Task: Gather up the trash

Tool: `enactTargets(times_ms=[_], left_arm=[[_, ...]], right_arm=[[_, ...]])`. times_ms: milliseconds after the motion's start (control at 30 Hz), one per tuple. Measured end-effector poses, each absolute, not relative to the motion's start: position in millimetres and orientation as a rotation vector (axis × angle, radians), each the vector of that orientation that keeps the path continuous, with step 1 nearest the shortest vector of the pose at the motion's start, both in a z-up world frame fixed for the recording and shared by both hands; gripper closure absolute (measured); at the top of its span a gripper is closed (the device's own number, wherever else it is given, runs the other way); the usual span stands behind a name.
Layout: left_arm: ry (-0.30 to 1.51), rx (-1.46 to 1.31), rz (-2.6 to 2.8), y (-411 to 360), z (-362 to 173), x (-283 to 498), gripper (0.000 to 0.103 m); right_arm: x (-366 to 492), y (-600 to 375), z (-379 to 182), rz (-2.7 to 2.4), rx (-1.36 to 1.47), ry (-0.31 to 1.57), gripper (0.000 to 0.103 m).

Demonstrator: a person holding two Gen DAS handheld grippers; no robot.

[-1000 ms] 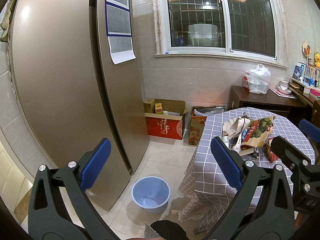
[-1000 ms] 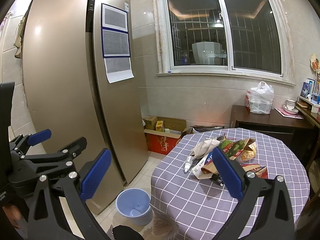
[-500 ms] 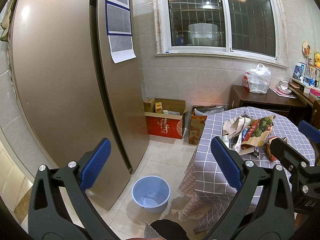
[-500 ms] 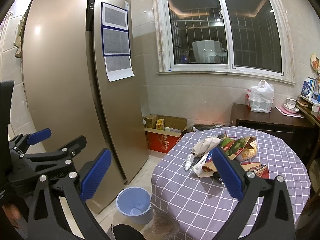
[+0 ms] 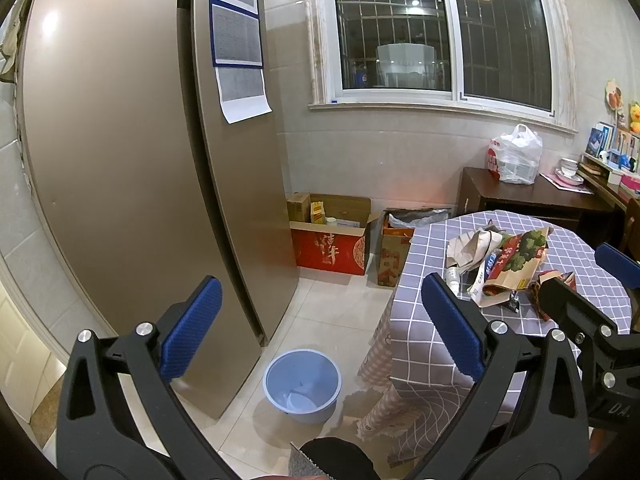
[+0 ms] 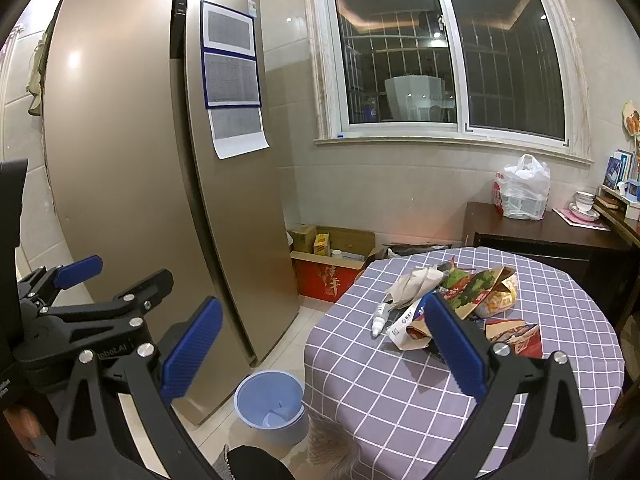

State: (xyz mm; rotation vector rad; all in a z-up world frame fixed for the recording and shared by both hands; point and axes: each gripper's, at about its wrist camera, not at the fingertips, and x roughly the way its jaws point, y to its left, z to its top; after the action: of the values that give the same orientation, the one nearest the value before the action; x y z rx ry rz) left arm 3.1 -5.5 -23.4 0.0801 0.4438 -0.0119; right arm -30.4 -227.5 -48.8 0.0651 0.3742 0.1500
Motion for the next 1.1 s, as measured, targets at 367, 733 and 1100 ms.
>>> enactTargets(times_ms=[367,733,1100], left_arm=[[0.453,0.087,-0.010,-5.2,-24.1,6.6,0.005],[0.566,0.146,-0.036,-25.8,-60.9,40.7,0.005],[0.732,0.253,-0.233,-100.2,-124.7,93.1,0.005]], right_arm=[[-25.8,-230.5,-50.0,0.150,0.077,0.393,0.004],[-2.0,-268.2,-91.4,0.088,0.155,0.510,0.004],[19.0,-362.5,-161.9,-0.145,0.305,0.641,0.004]])
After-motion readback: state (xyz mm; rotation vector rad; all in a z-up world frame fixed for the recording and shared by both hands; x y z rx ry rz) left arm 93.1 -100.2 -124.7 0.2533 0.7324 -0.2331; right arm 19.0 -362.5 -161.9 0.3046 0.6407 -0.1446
